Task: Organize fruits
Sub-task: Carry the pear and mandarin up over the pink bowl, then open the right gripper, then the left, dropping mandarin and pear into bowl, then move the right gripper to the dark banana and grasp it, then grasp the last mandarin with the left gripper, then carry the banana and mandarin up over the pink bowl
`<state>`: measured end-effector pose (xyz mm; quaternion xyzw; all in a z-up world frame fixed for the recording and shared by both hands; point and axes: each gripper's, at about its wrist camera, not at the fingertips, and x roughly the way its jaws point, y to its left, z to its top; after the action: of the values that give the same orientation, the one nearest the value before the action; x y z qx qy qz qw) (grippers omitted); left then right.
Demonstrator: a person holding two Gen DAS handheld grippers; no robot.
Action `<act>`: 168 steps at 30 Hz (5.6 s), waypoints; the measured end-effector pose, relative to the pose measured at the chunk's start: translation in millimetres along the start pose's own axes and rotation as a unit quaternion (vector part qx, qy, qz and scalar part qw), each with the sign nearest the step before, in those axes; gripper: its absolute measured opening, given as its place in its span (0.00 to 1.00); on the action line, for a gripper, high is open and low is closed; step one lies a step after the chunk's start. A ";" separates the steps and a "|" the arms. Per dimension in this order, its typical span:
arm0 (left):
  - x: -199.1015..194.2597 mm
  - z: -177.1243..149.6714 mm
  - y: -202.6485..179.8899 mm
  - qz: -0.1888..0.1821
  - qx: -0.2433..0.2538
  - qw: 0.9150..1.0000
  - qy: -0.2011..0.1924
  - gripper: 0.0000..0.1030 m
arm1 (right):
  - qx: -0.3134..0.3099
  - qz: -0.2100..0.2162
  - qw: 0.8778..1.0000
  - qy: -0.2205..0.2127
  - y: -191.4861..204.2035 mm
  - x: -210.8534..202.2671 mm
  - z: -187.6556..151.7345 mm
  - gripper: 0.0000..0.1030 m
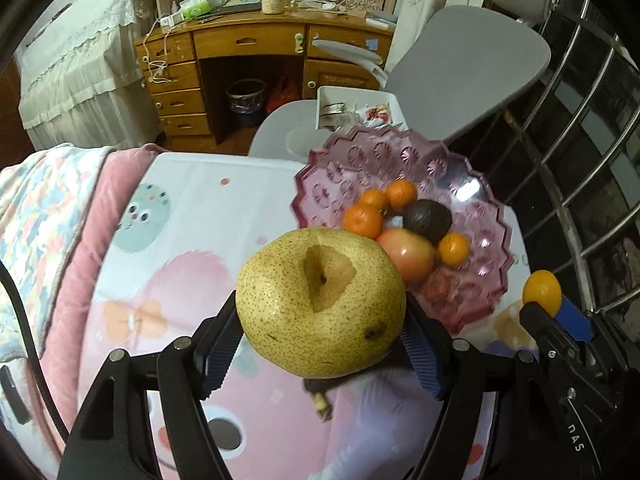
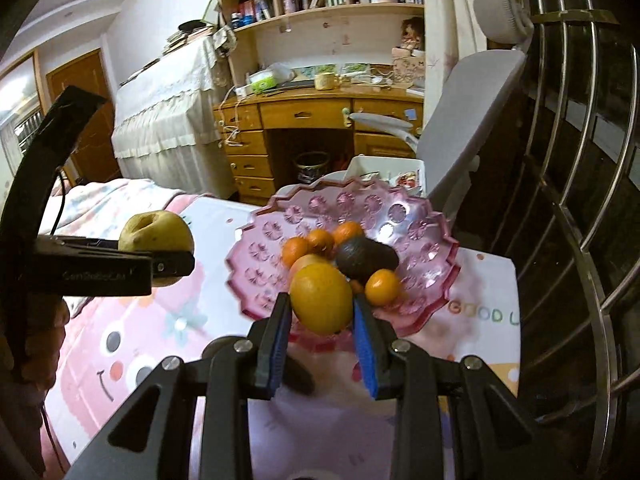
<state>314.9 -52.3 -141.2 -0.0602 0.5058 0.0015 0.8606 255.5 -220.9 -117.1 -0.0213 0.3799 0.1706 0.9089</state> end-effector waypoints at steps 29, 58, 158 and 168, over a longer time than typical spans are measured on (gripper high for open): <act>58.3 5.5 -24.3 -0.082 -0.003 0.997 0.007 0.81 | 0.082 -0.027 0.994 0.067 -37.0 64.0 -8.4 0.41; 11.4 -46.7 57.3 -0.035 -0.070 0.997 0.005 0.85 | -0.037 0.040 0.996 0.069 17.5 40.0 -36.6 0.51; 70.1 -47.9 -31.1 -0.155 -0.078 0.975 0.139 0.28 | -0.159 -0.001 0.982 0.106 -0.1 -12.9 -97.3 0.27; 9.5 -13.4 -15.6 -0.153 -0.070 0.982 0.088 0.28 | -0.182 -0.015 0.981 0.061 12.3 -48.7 -44.5 0.27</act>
<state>308.8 -69.7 -154.4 -0.1966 0.5632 -0.1005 0.7963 189.3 -231.2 -113.7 -0.2019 0.3970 0.2218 0.8674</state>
